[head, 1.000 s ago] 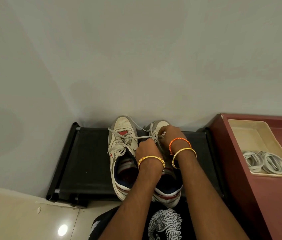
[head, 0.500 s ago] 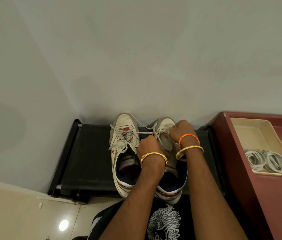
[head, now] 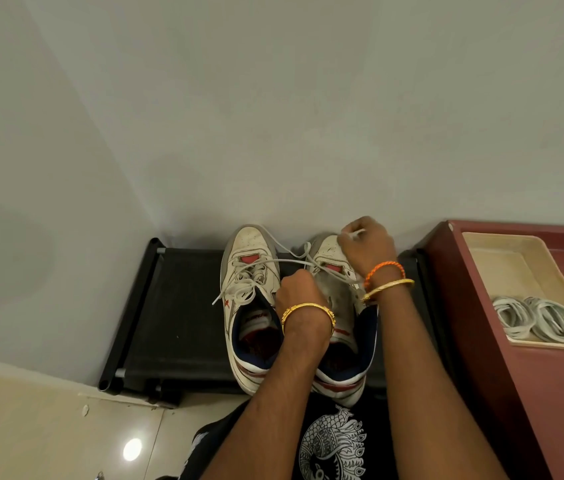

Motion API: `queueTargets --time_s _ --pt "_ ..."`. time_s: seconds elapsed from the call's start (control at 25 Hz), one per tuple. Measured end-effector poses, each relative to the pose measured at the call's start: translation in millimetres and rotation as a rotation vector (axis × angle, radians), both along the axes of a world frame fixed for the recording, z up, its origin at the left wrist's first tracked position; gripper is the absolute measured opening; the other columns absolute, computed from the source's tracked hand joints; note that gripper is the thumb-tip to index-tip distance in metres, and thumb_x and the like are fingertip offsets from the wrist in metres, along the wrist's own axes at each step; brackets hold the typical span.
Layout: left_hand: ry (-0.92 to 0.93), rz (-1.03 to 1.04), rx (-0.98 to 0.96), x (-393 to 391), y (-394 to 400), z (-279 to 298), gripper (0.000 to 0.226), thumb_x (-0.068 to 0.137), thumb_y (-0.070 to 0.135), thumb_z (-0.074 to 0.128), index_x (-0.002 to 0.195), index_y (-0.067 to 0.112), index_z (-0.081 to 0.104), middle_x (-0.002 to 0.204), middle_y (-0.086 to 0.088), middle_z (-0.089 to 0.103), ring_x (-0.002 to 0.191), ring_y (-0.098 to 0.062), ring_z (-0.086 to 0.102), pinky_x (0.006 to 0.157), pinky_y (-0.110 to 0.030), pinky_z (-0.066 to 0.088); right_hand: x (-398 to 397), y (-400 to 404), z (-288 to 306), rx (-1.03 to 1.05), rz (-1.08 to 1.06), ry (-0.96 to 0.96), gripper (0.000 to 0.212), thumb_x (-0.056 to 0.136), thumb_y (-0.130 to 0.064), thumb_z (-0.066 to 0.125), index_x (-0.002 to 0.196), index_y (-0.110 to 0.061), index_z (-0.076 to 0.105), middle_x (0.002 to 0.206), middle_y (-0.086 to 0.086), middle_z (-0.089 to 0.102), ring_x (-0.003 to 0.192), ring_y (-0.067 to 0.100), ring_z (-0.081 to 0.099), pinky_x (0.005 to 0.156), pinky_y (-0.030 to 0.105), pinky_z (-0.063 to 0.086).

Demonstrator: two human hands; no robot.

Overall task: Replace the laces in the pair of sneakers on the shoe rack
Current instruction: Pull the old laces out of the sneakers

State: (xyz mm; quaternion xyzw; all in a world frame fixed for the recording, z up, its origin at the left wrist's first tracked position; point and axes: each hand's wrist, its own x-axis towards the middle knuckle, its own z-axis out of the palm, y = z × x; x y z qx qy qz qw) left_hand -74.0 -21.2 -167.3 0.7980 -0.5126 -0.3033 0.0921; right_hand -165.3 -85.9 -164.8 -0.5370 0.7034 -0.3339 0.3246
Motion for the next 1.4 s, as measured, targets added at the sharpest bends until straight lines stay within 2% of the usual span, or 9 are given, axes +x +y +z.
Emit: queueTargets --time_s 0.08,0.24,0.48,0.6,0.76,0.92,0.96,1.16,1.4 --pt "-0.003 0.002 0.004 0.8 -2.4 -2.5 0.026 0.093 0.01 0.053 0.119 0.004 0.055 0.122 -0.017 0.057 0.113 -0.034 0.055 0.089 -0.036 0.046 7.2 -1.0 -19.5 0.175 0.211 0.323 0.017 0.086 -0.014 0.061 0.101 -0.007 0.067 0.102 0.013 0.066 0.094 0.028 0.06 0.078 0.028 0.046" --pt "-0.014 0.006 -0.004 0.4 -2.9 -4.3 0.026 0.093 0.01 0.053 0.119 0.004 0.057 0.121 -0.016 0.058 0.112 -0.033 0.056 0.088 -0.035 0.047 13.7 0.1 -23.4 0.334 0.277 0.511 0.03 0.089 -0.019 0.062 0.115 -0.005 0.062 0.113 0.016 0.065 0.101 0.032 0.061 0.087 0.035 0.05" --pt "0.001 0.028 -0.007 0.2 -2.1 -2.5 0.029 0.09 0.011 0.058 0.119 0.005 0.057 0.12 -0.016 0.059 0.112 -0.032 0.057 0.088 -0.035 0.047 4.5 1.0 -14.6 0.387 0.233 0.317 0.038 0.086 -0.019 0.064 0.119 -0.001 0.06 0.116 0.017 0.063 0.105 0.032 0.059 0.08 0.031 0.047" --pt "0.01 0.033 0.001 -0.5 -0.8 -0.1 0.032 0.088 0.012 0.062 0.119 0.004 0.056 0.121 -0.017 0.057 0.113 -0.033 0.056 0.089 -0.036 0.047 -6.5 0.6 -7.8 0.256 0.136 0.169 0.019 0.085 -0.012 0.06 0.099 -0.001 0.067 0.093 0.013 0.064 0.086 0.027 0.056 0.069 0.026 0.039" --pt "0.005 0.036 0.004 -0.6 -0.7 0.5 0.031 0.089 0.012 0.06 0.119 0.004 0.057 0.122 -0.017 0.058 0.113 -0.033 0.056 0.089 -0.035 0.047 -8.0 1.3 5.0 -0.093 -0.184 -0.406 0.022 0.09 -0.003 0.051 0.07 -0.012 0.053 0.069 0.002 0.05 0.067 0.015 0.046 0.061 0.027 0.036" --pt "0.006 0.024 0.007 -0.5 -0.9 0.8 0.035 0.089 0.014 0.061 0.122 0.003 0.054 0.125 -0.017 0.056 0.116 -0.032 0.055 0.09 -0.035 0.046 -11.1 -1.4 25.8 -0.215 -0.33 -1.338 0.029 0.098 -0.003 0.034 0.072 -0.014 0.043 0.067 0.0 0.052 0.06 0.014 0.056 0.061 0.028 0.047" --pt "0.007 0.027 0.007 -0.4 -1.2 0.1 0.036 0.089 0.015 0.061 0.122 0.004 0.053 0.125 -0.017 0.055 0.116 -0.032 0.054 0.09 -0.035 0.046 -10.9 -2.0 25.9 -0.205 -0.337 -1.377 0.029 0.097 -0.003 0.032 0.072 -0.015 0.041 0.063 0.001 0.049 0.051 0.013 0.051 0.057 0.026 0.048" --pt "-0.012 0.04 -0.009 -1.1 -1.6 -3.0 0.033 0.09 0.013 0.06 0.121 0.004 0.053 0.123 -0.016 0.056 0.113 -0.033 0.056 0.088 -0.036 0.047 -6.0 -0.4 -4.5 0.018 -0.026 0.139 0.01 0.091 -0.013 0.049 0.097 -0.008 0.055 0.088 0.013 0.057 0.073 0.025 0.056 0.062 0.026 0.042" --pt "-0.026 0.016 0.006 0.1 -5.7 -7.8 0.029 0.093 0.012 0.055 0.121 0.005 0.055 0.122 -0.016 0.057 0.113 -0.032 0.056 0.089 -0.036 0.047 3.1 -3.3 -25.7 0.417 0.362 0.498 0.038 0.089 -0.03 0.062 0.119 -0.006 0.064 0.117 0.015 0.065 0.105 0.031 0.06 0.093 0.036 0.049"
